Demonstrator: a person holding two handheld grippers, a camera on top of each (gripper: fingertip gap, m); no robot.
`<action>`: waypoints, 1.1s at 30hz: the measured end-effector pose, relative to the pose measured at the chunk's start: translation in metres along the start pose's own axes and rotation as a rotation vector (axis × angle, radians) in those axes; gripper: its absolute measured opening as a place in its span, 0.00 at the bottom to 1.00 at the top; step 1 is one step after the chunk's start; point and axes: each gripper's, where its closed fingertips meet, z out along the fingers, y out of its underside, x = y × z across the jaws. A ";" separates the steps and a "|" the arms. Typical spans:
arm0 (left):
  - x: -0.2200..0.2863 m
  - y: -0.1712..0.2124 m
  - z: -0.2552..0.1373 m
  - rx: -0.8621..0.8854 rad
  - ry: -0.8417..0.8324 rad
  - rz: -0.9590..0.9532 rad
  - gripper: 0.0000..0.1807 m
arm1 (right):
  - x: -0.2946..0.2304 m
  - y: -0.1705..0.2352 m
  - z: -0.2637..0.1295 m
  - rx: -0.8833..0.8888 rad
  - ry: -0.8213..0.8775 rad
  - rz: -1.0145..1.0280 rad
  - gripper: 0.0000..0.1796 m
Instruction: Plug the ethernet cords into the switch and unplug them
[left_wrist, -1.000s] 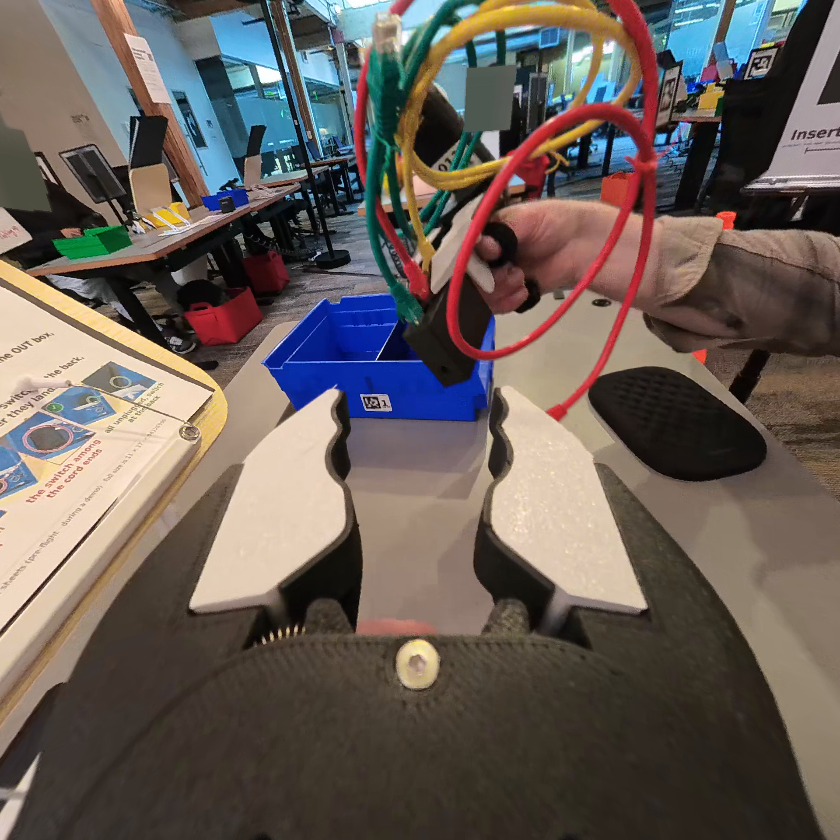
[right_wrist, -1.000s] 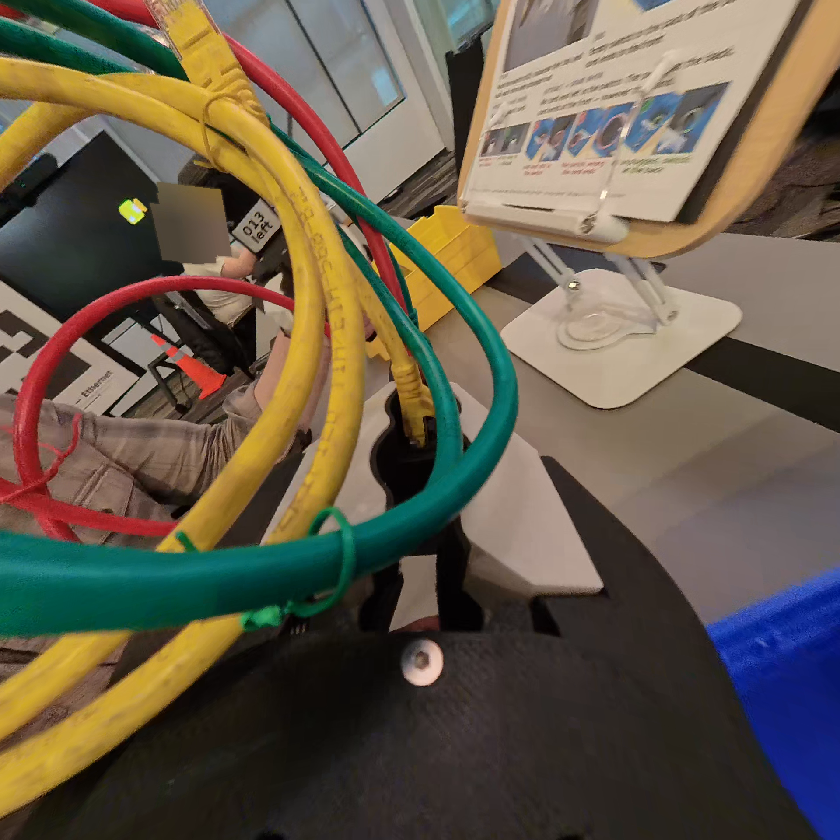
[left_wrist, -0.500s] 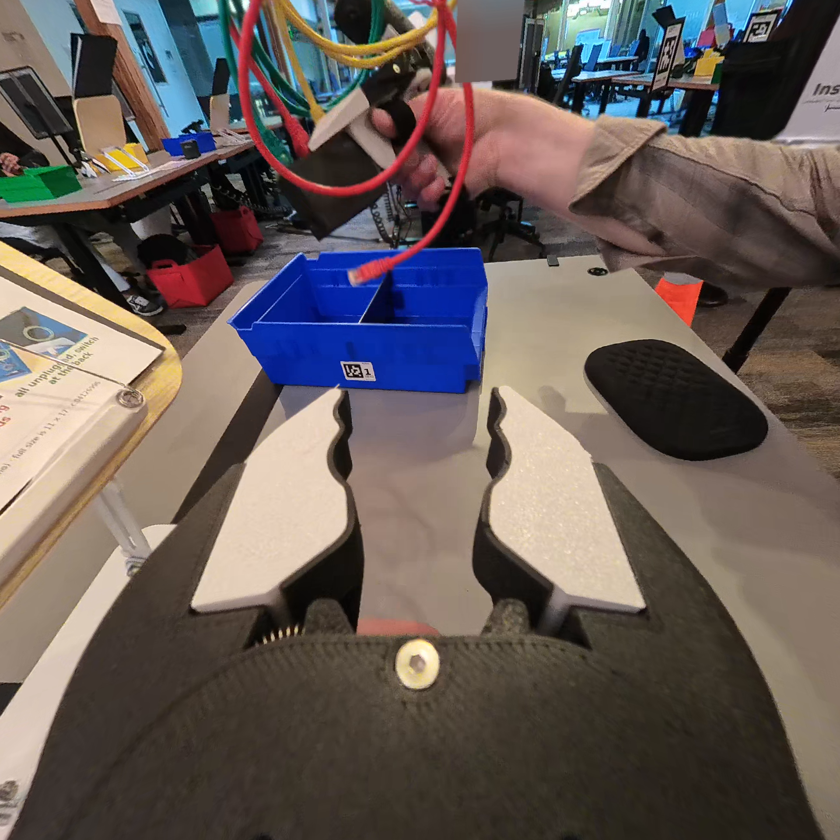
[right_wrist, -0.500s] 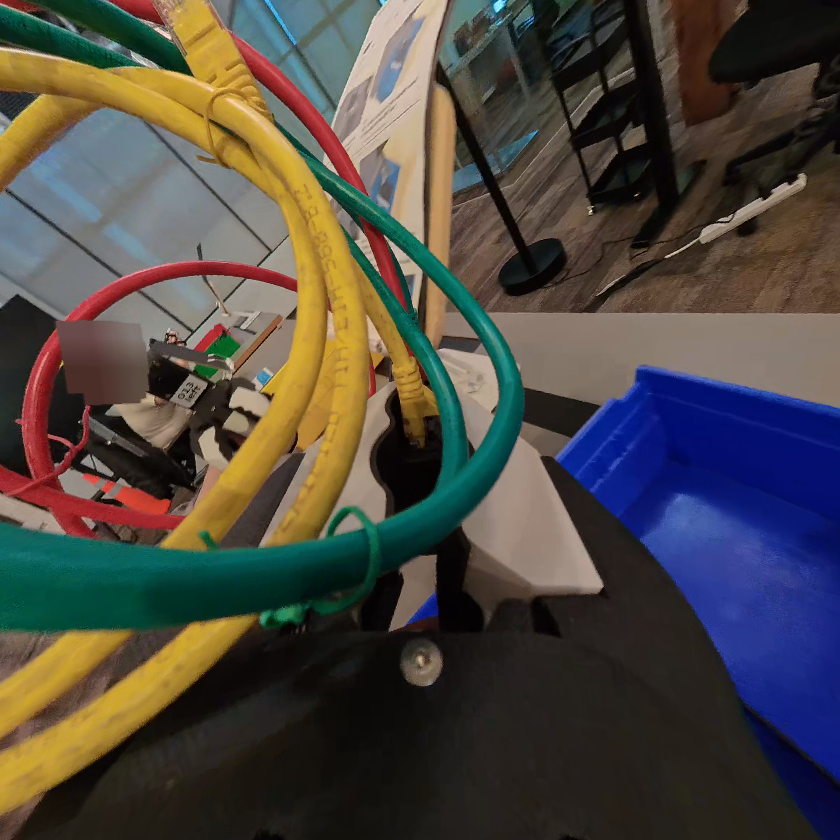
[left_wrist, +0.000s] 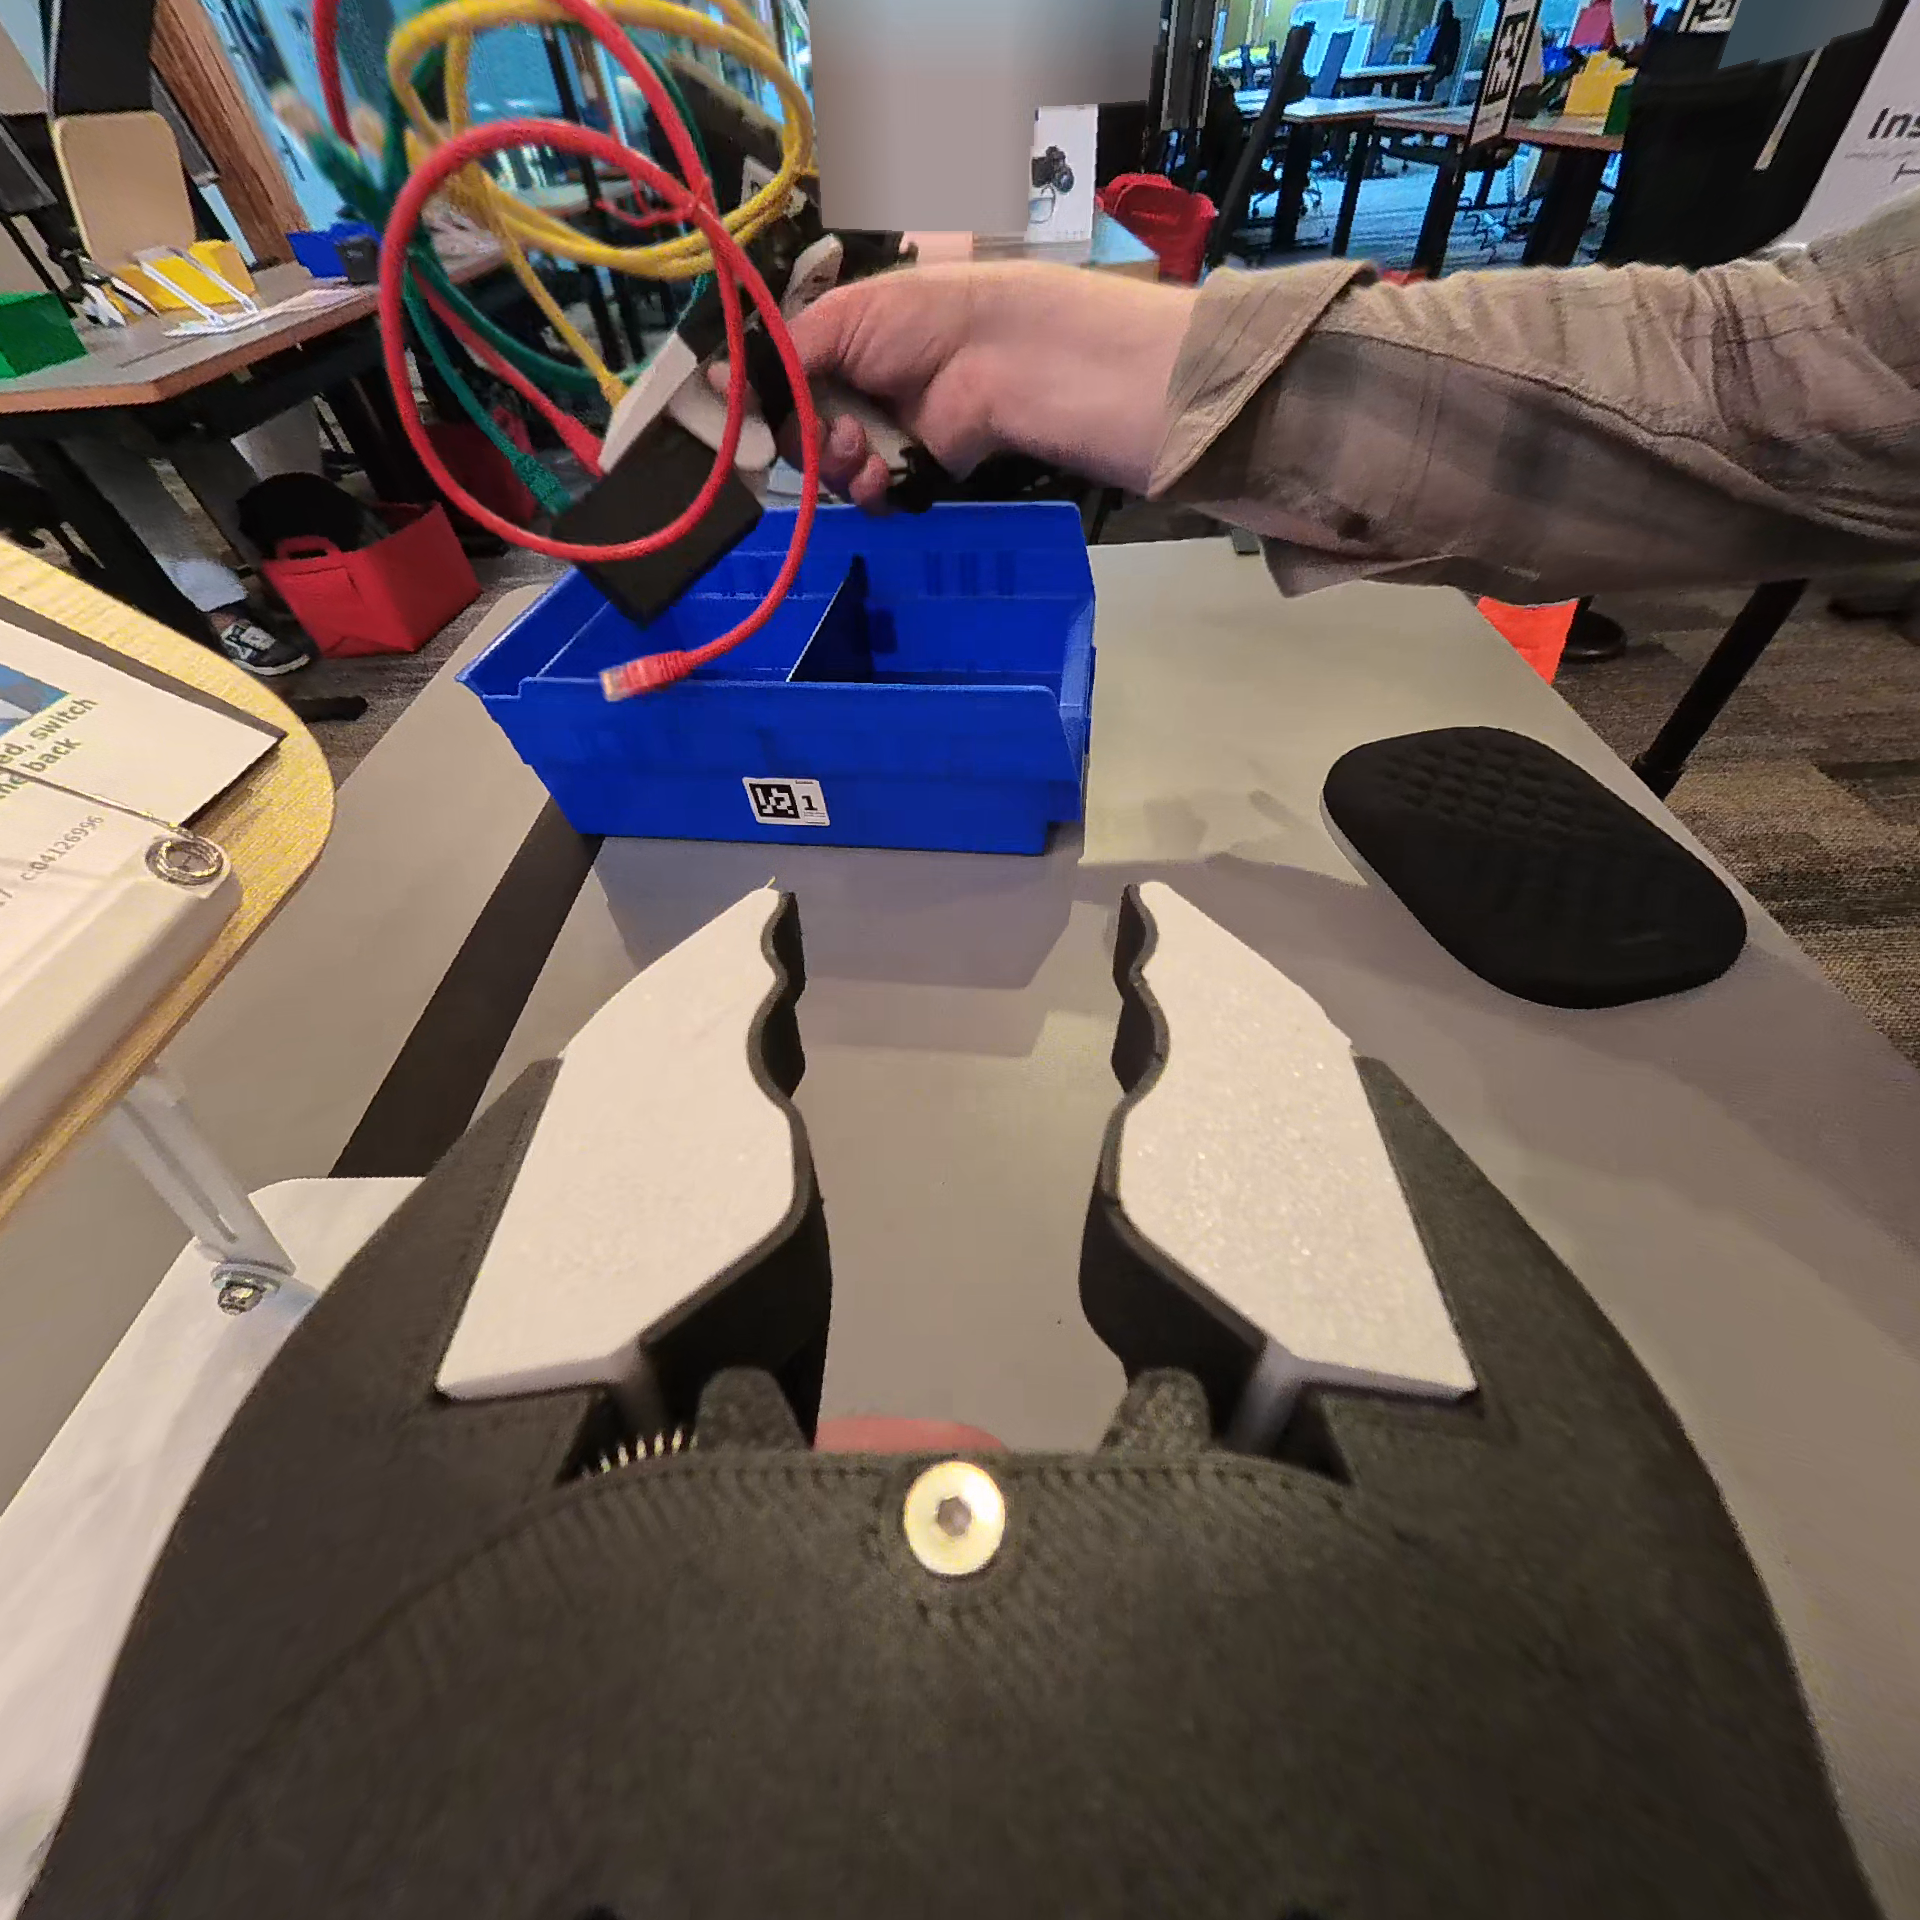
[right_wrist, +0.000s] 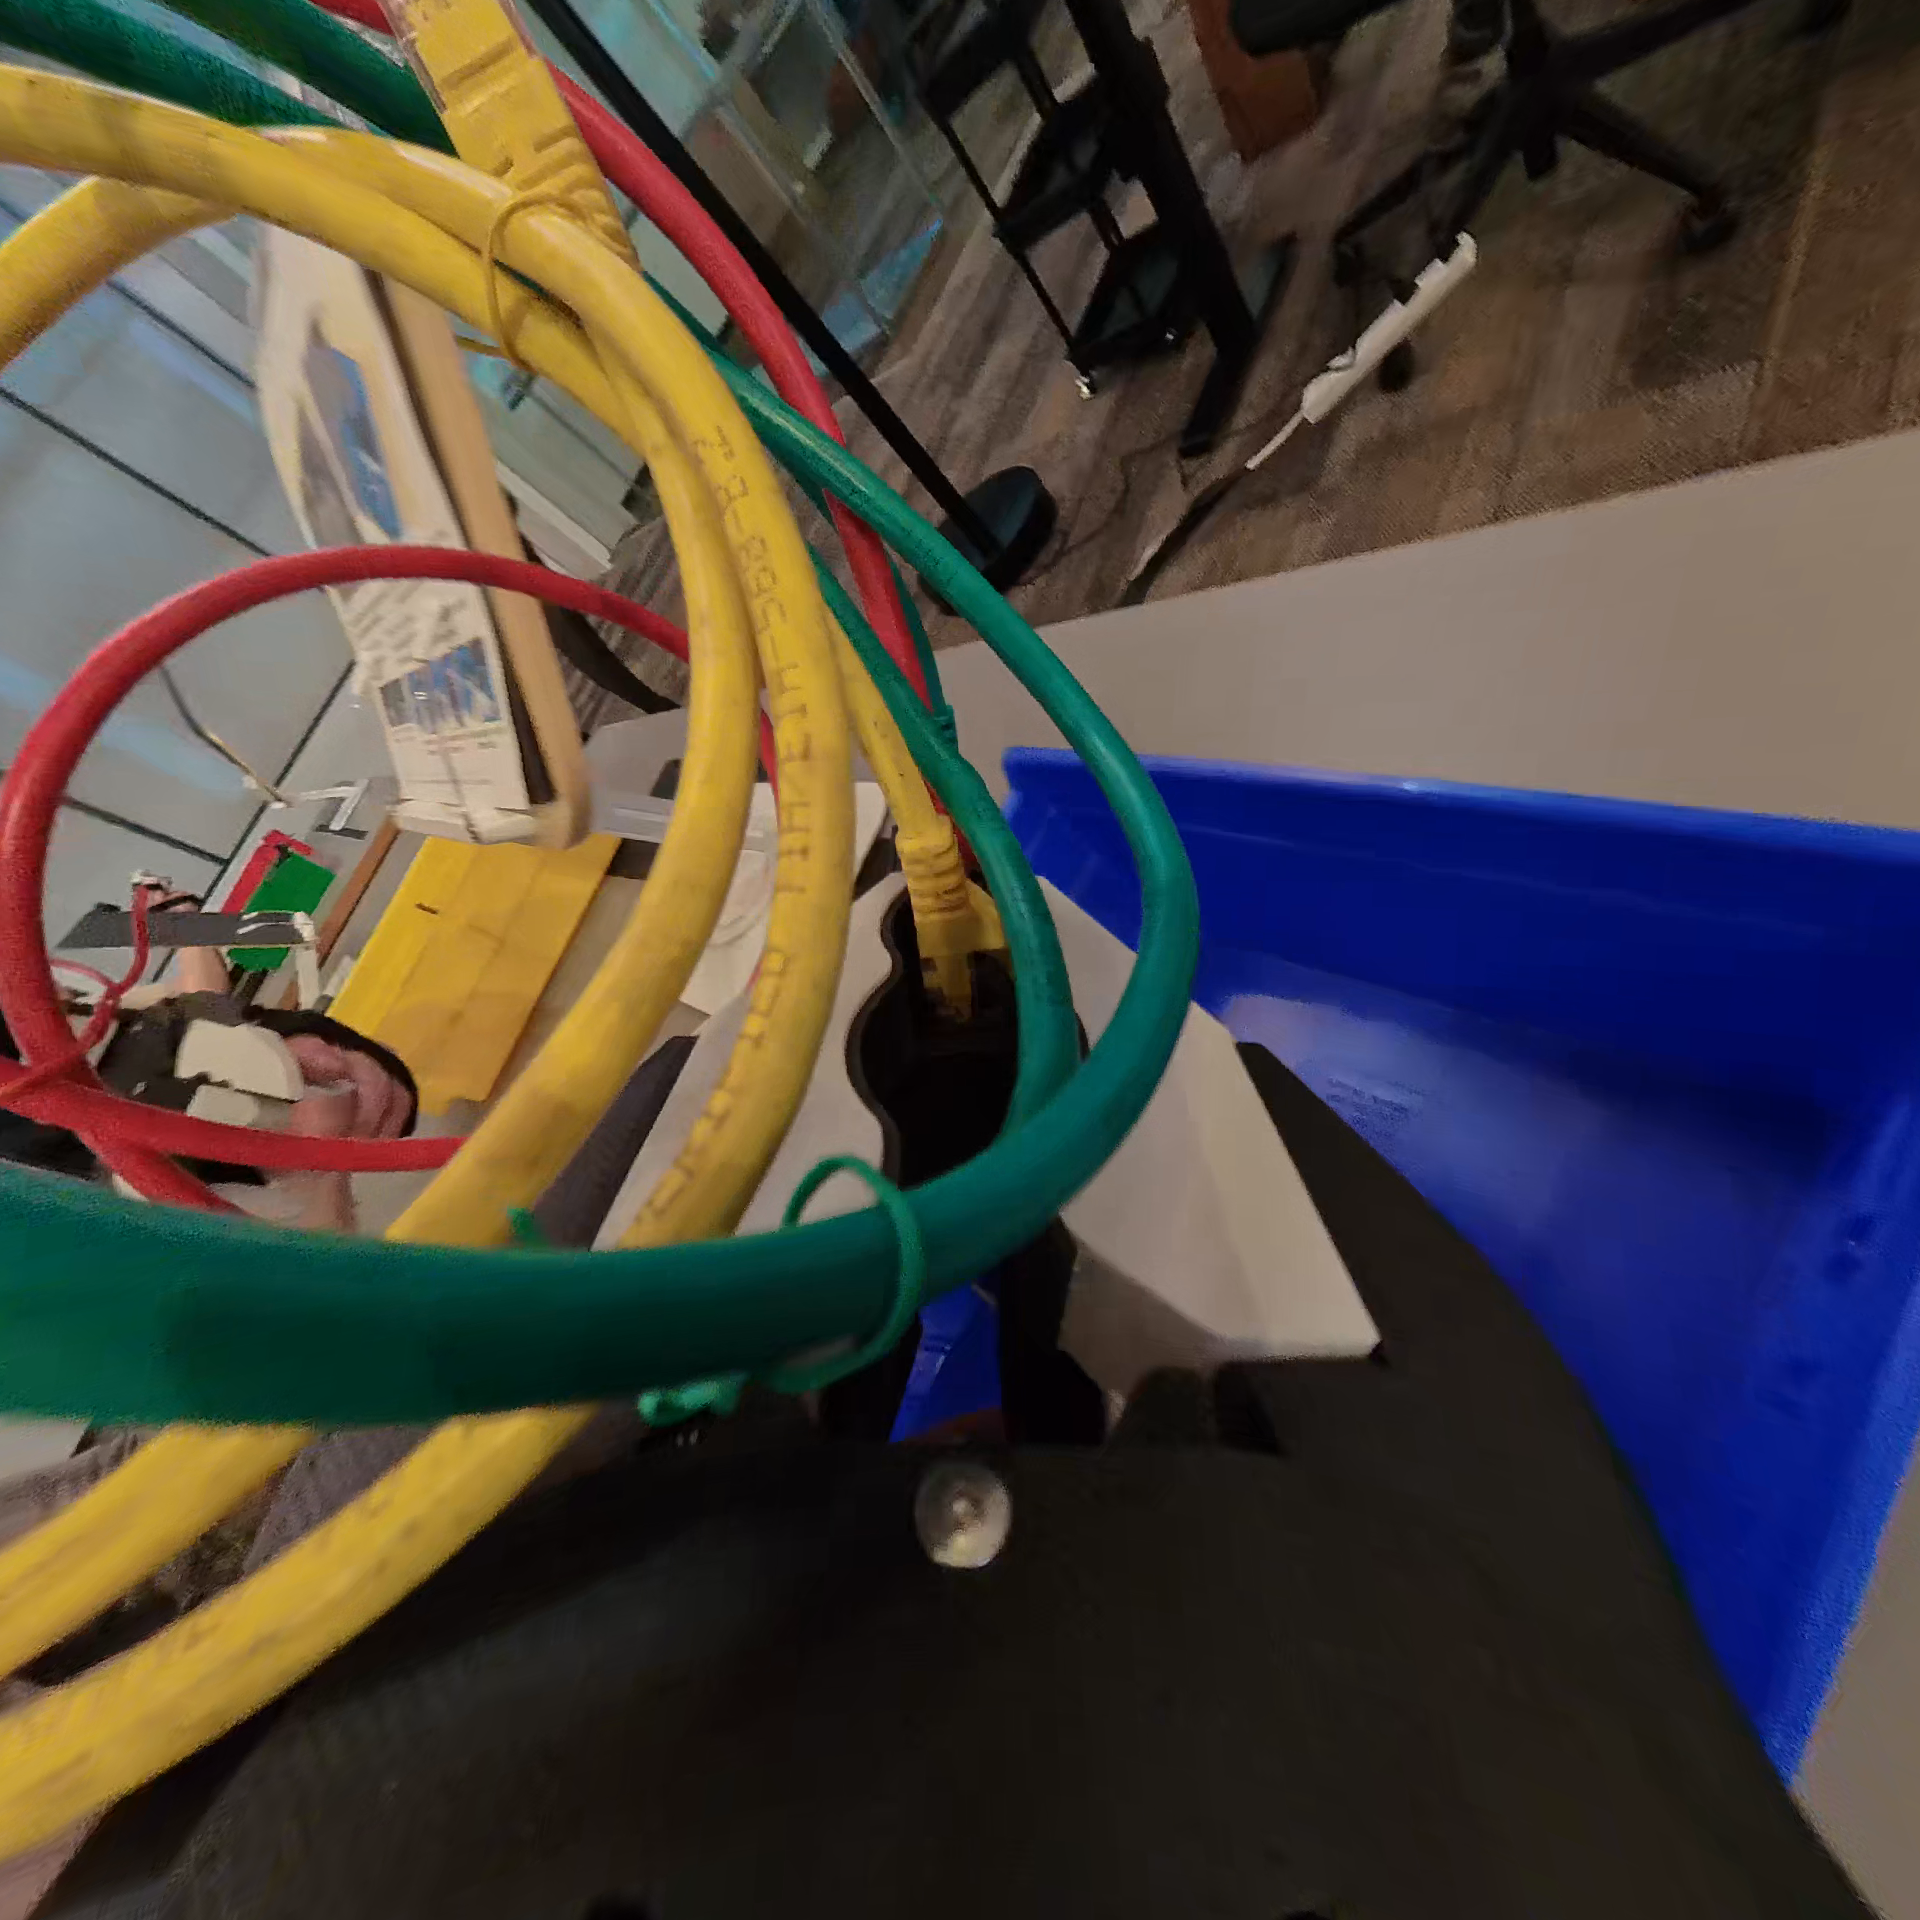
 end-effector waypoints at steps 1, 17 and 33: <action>0.000 0.001 0.000 0.000 0.002 -0.001 0.32 | 0.007 0.003 0.002 -0.008 0.015 0.012 0.07; 0.003 0.008 0.008 -0.018 0.030 -0.017 0.32 | 0.066 0.063 0.020 -0.260 0.214 0.093 0.07; 0.002 0.011 0.008 -0.017 0.042 -0.031 0.33 | 0.061 0.078 0.020 -0.351 0.198 0.174 0.16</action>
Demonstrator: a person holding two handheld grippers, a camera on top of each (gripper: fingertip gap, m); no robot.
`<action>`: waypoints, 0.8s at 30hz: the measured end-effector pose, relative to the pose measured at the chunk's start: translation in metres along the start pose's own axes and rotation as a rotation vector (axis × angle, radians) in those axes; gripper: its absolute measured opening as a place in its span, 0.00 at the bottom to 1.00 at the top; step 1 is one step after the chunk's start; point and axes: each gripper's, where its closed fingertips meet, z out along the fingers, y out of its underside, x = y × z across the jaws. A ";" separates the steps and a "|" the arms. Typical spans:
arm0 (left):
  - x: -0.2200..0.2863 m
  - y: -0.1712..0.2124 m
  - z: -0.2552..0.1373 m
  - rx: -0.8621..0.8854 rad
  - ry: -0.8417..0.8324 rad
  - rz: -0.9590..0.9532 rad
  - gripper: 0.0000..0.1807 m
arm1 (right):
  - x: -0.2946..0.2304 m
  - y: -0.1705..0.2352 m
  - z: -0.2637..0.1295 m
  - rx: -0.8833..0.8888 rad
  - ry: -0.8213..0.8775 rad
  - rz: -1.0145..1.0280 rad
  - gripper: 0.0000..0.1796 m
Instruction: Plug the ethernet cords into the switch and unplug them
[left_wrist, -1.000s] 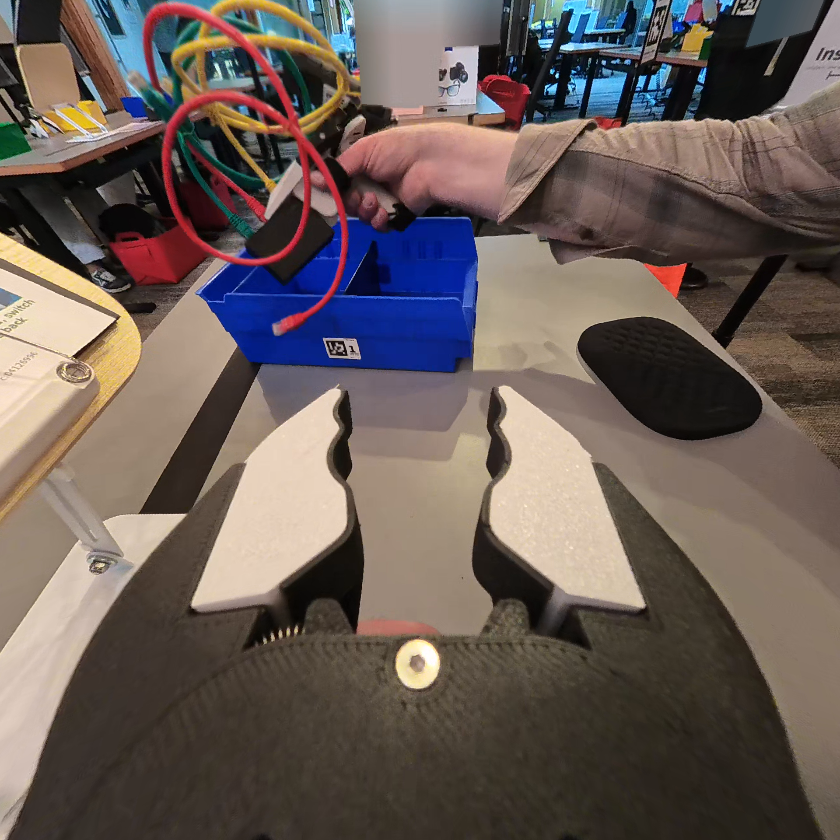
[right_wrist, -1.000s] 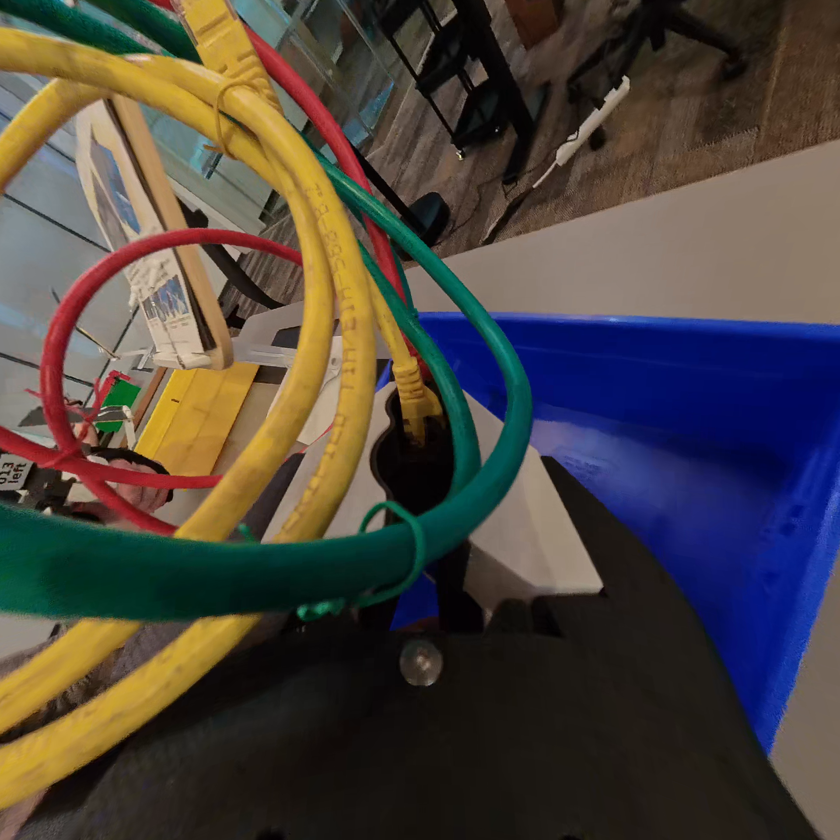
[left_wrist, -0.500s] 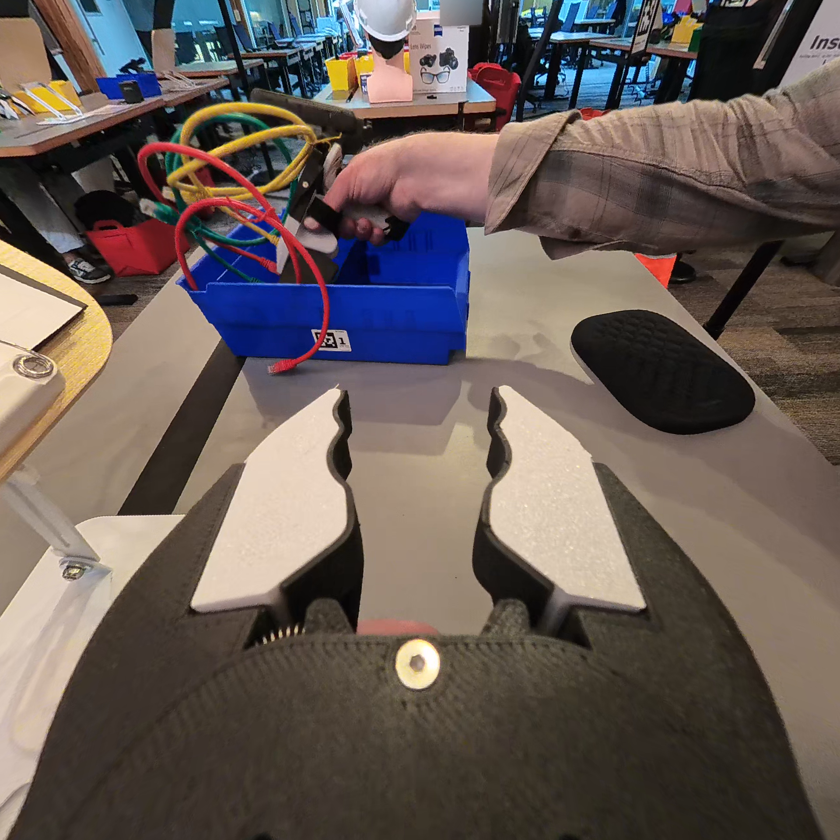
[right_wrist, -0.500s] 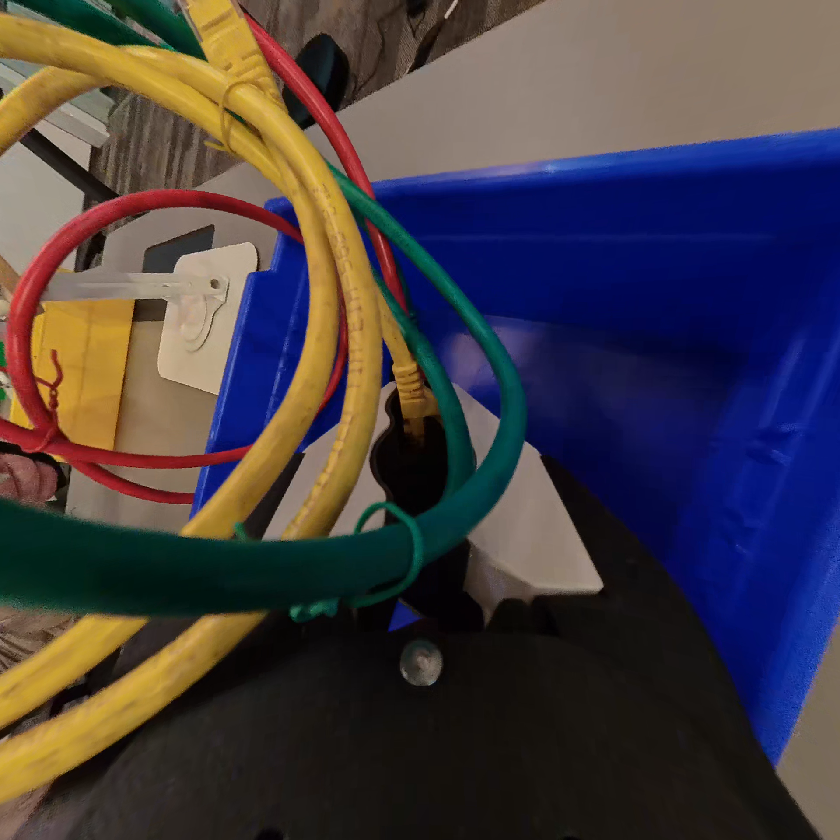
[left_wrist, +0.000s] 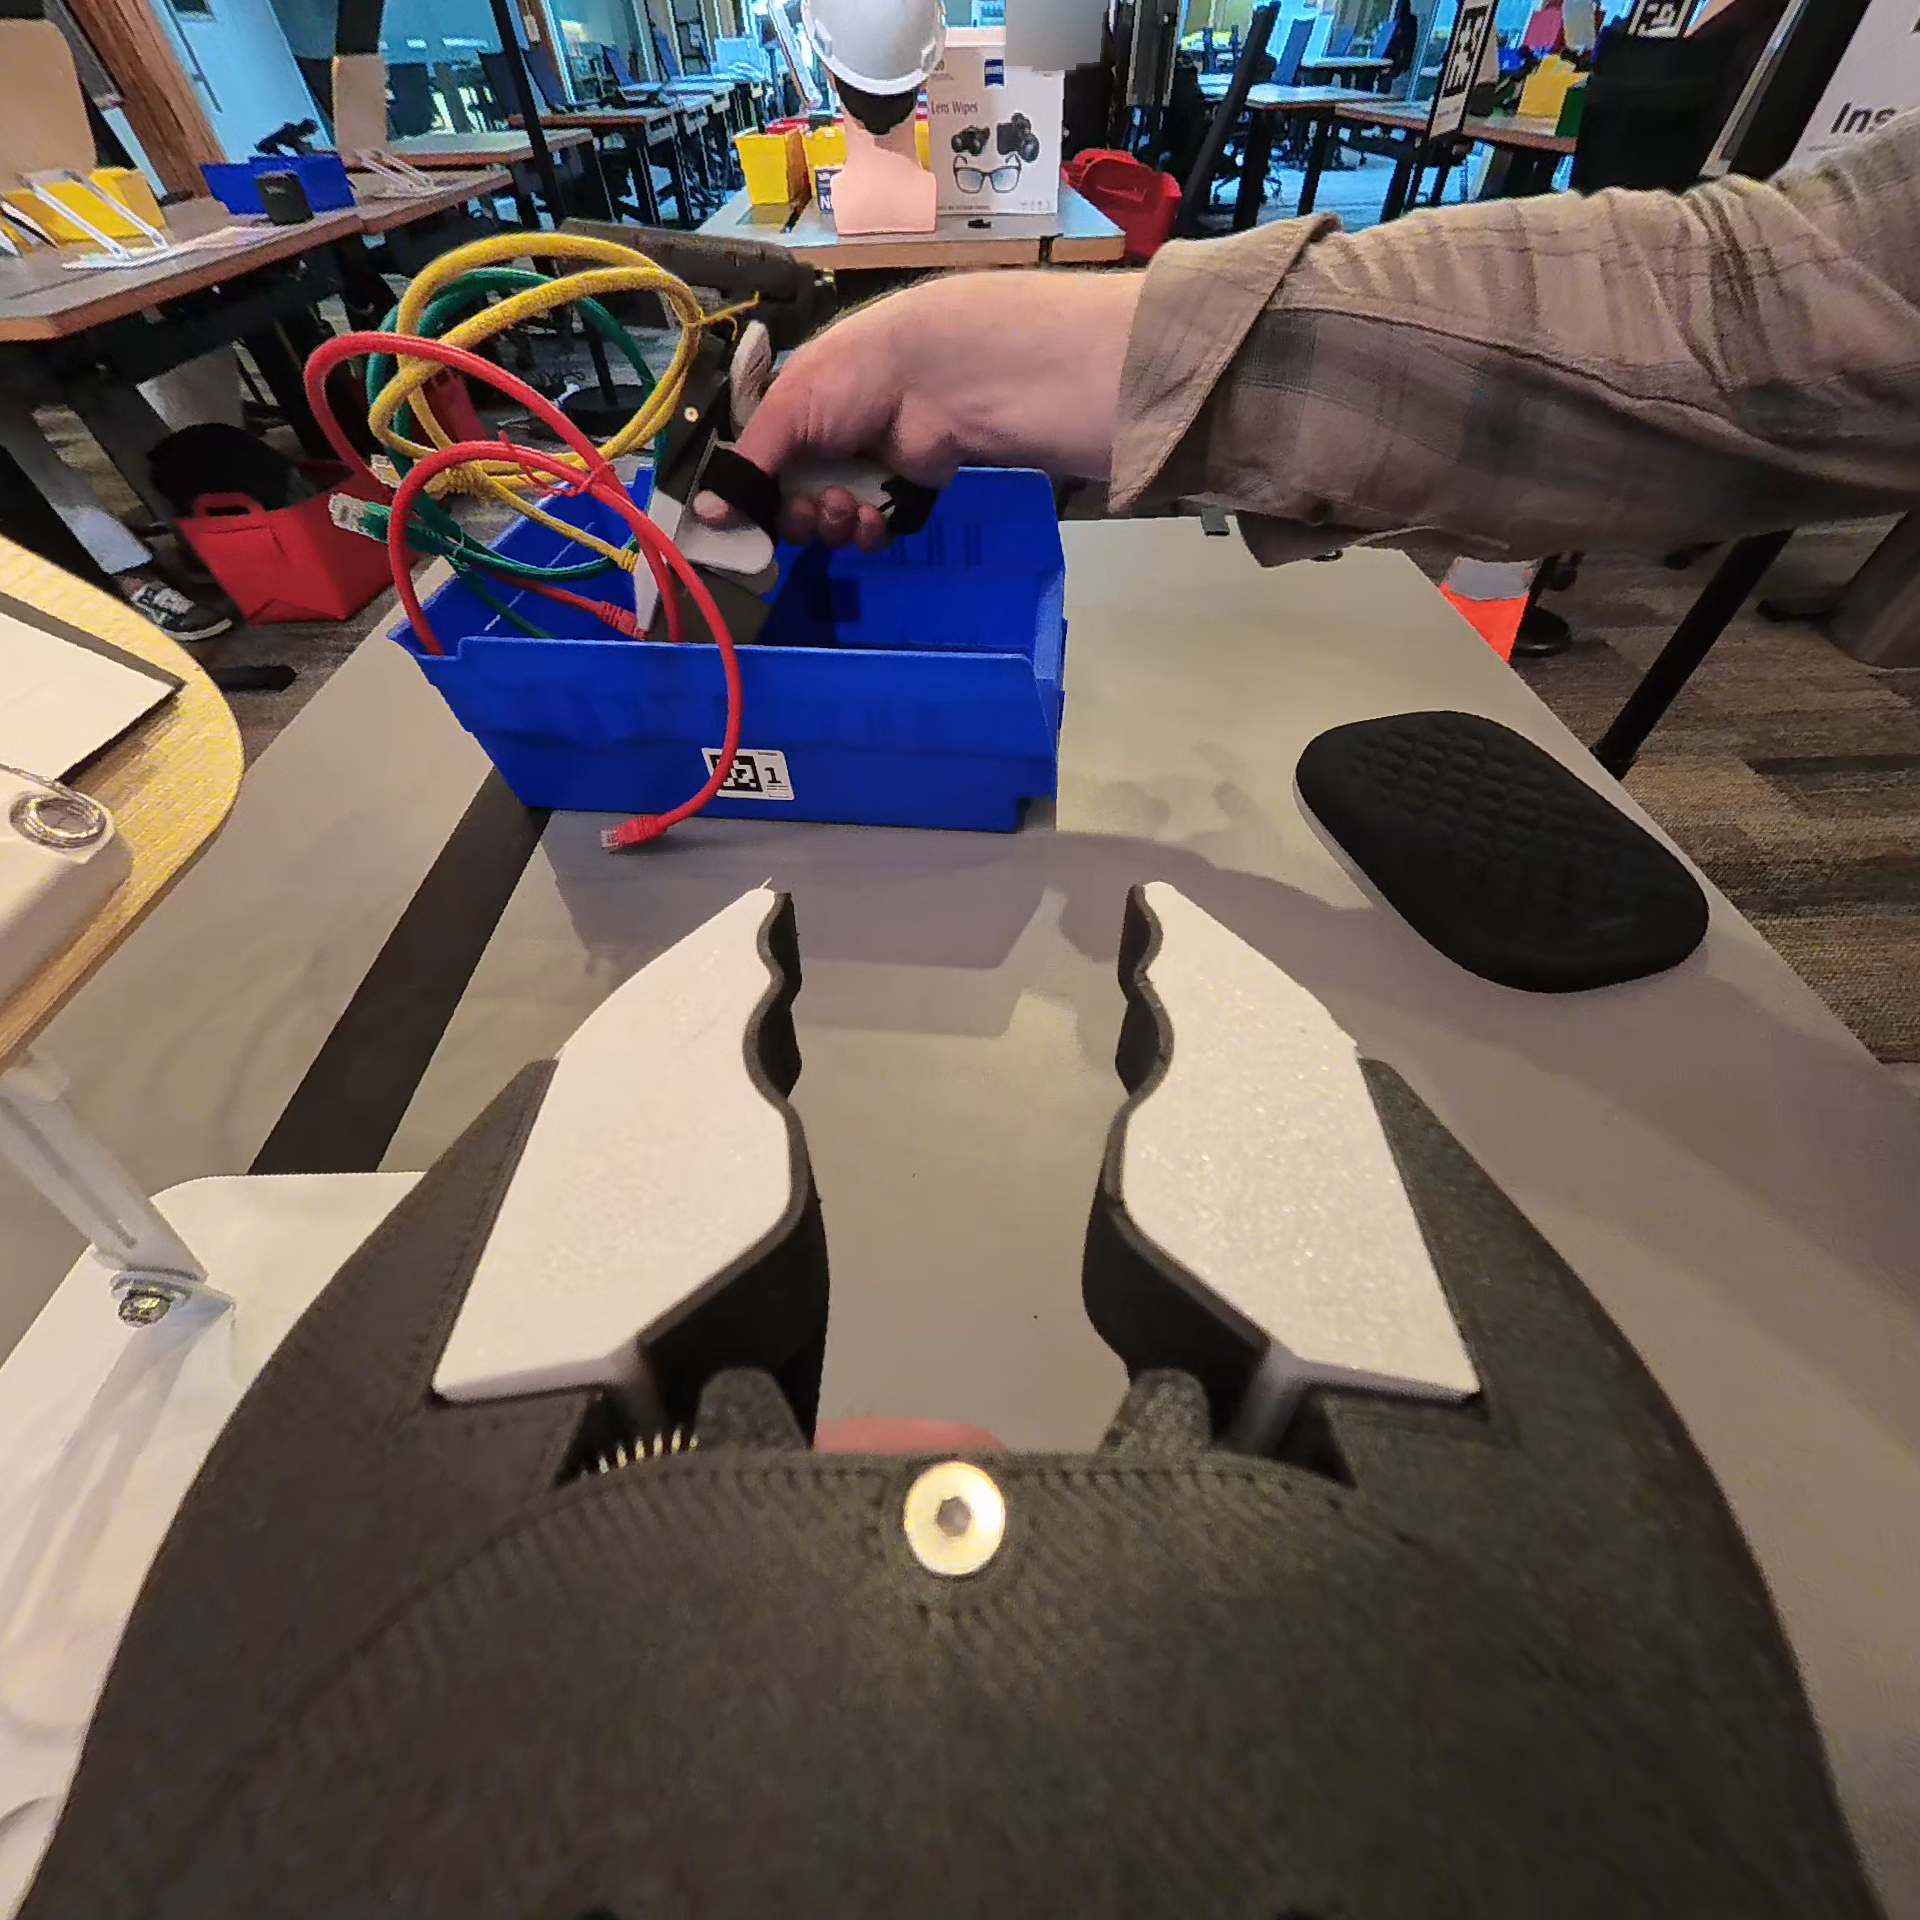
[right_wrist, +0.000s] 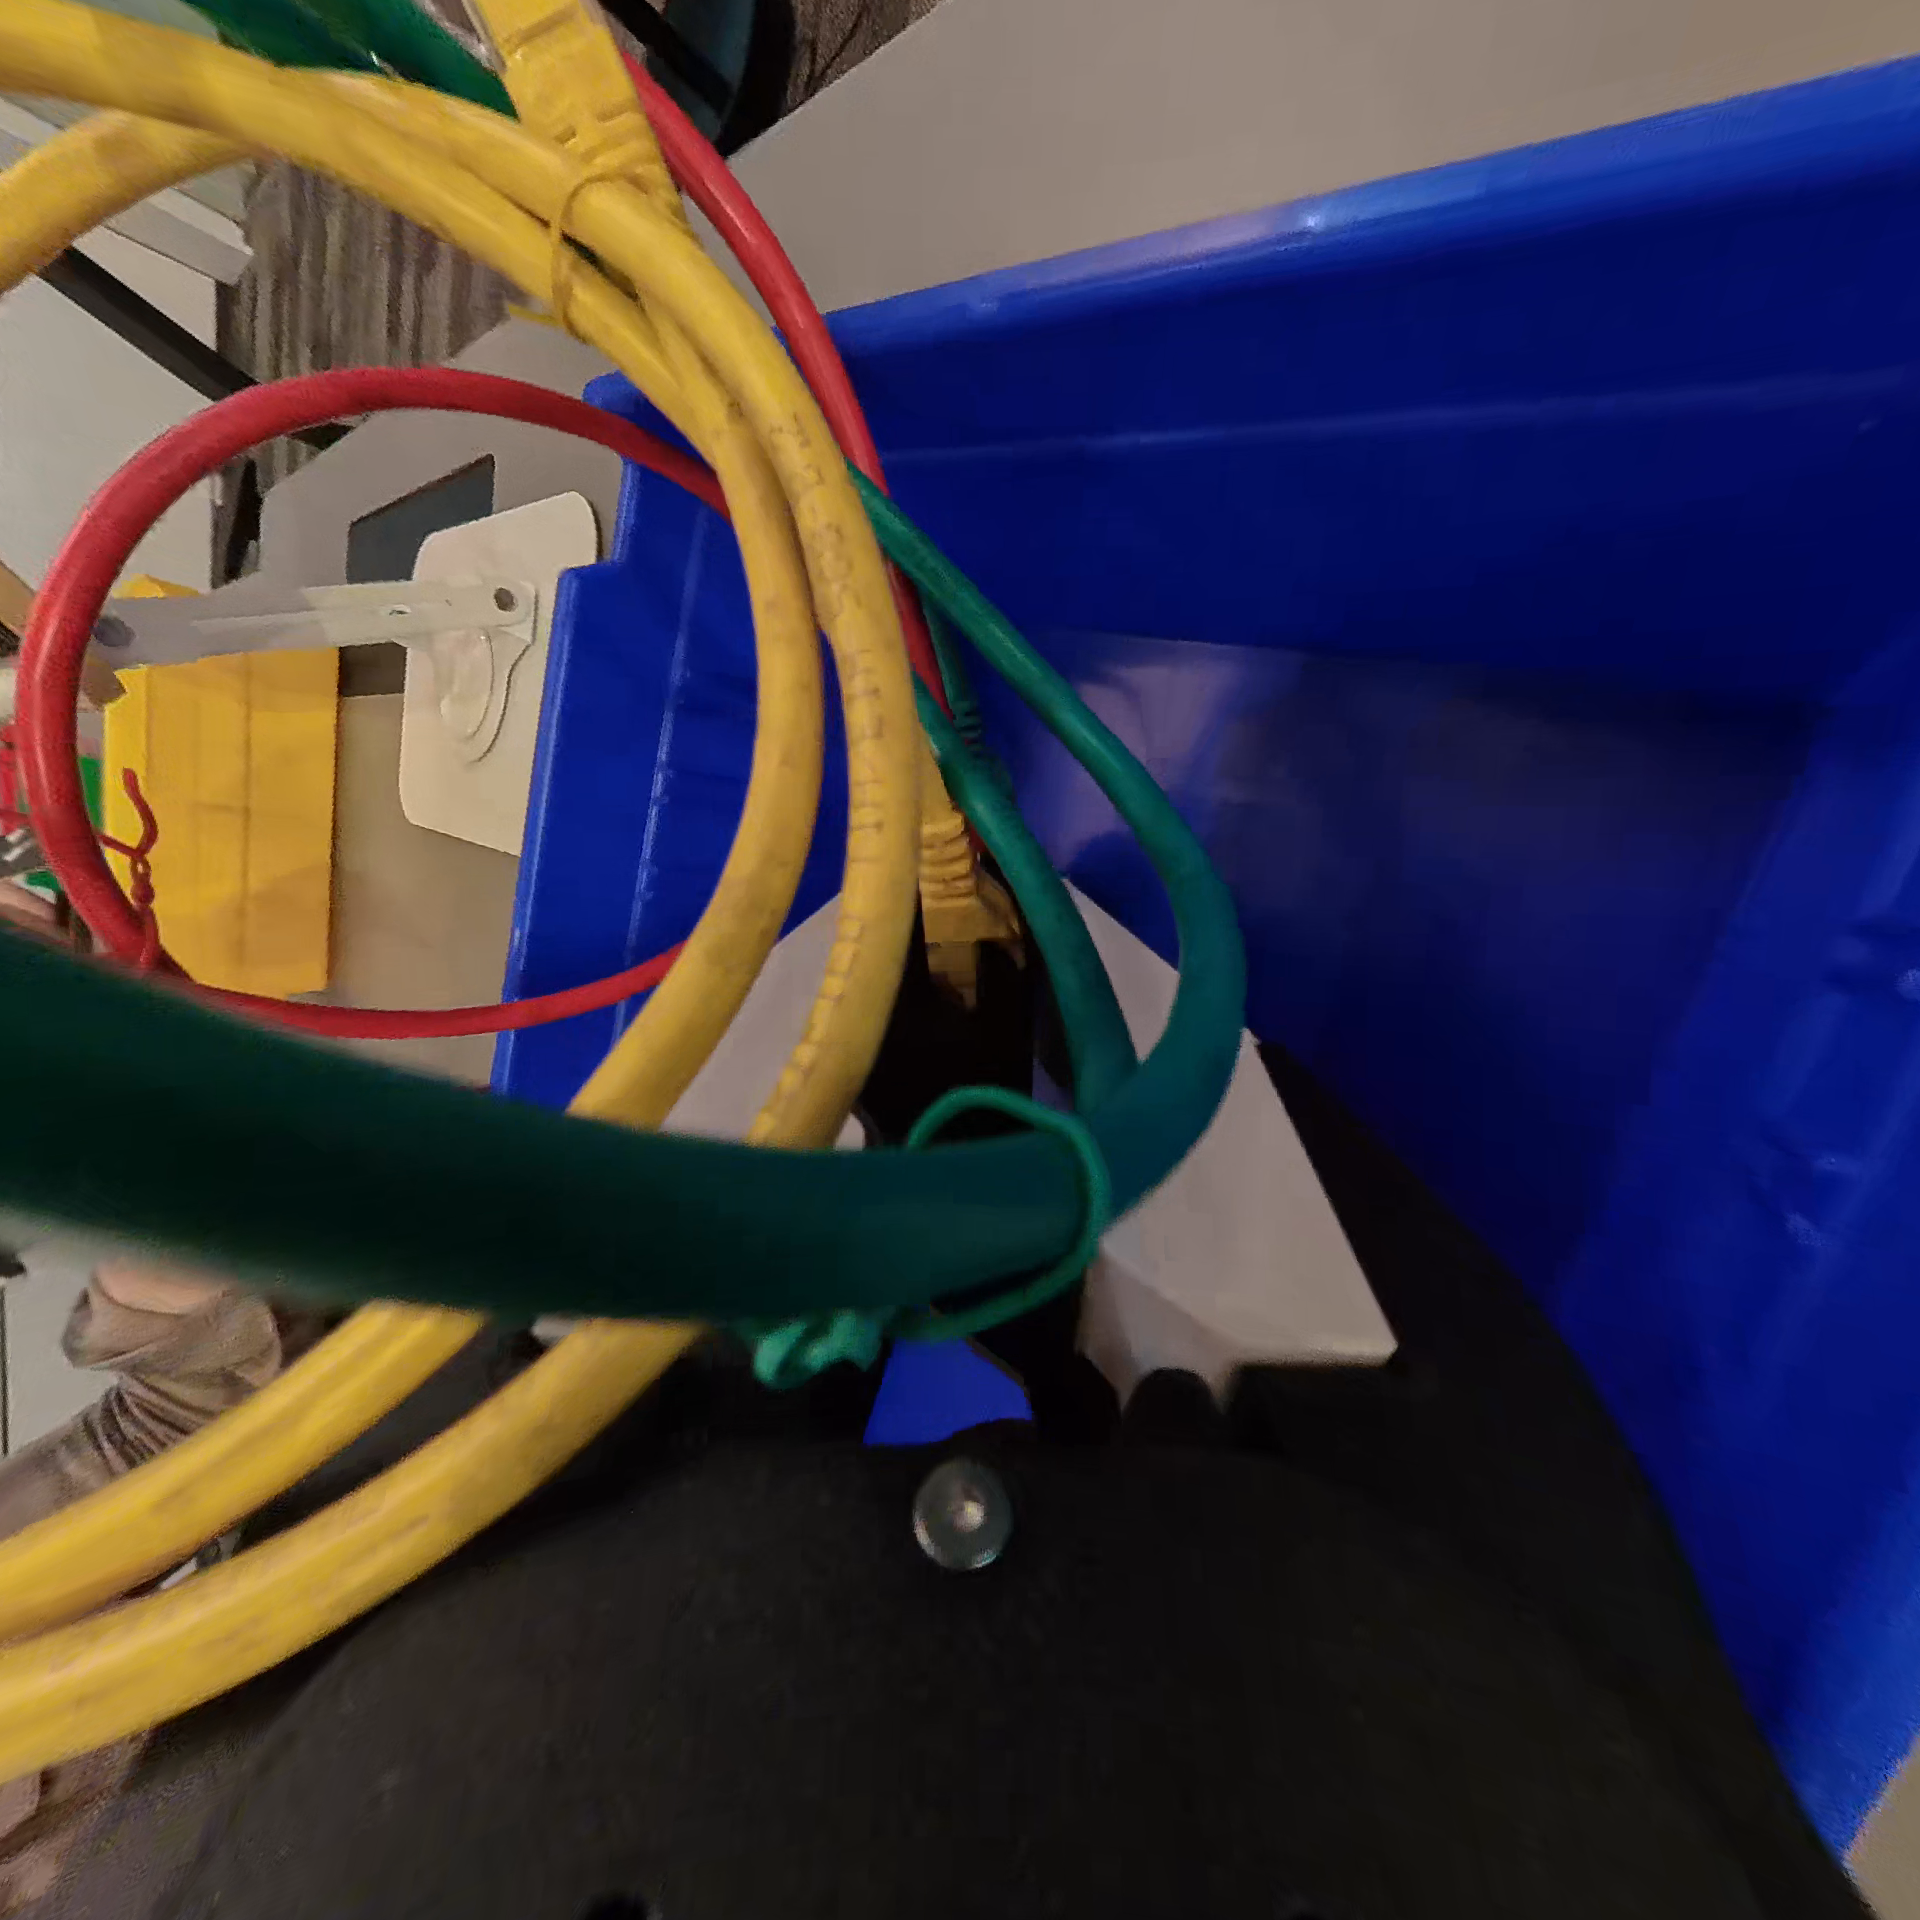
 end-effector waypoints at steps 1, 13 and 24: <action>0.000 0.000 0.000 0.002 0.001 -0.001 0.33 | -0.001 0.002 -0.001 -0.008 0.004 -0.001 0.18; 0.002 -0.002 0.001 0.006 0.008 0.004 0.33 | -0.013 0.004 -0.052 0.121 0.145 -0.089 0.27; 0.004 -0.009 -0.003 0.022 0.005 0.016 0.33 | -0.025 0.043 -0.103 0.190 0.212 -0.183 0.29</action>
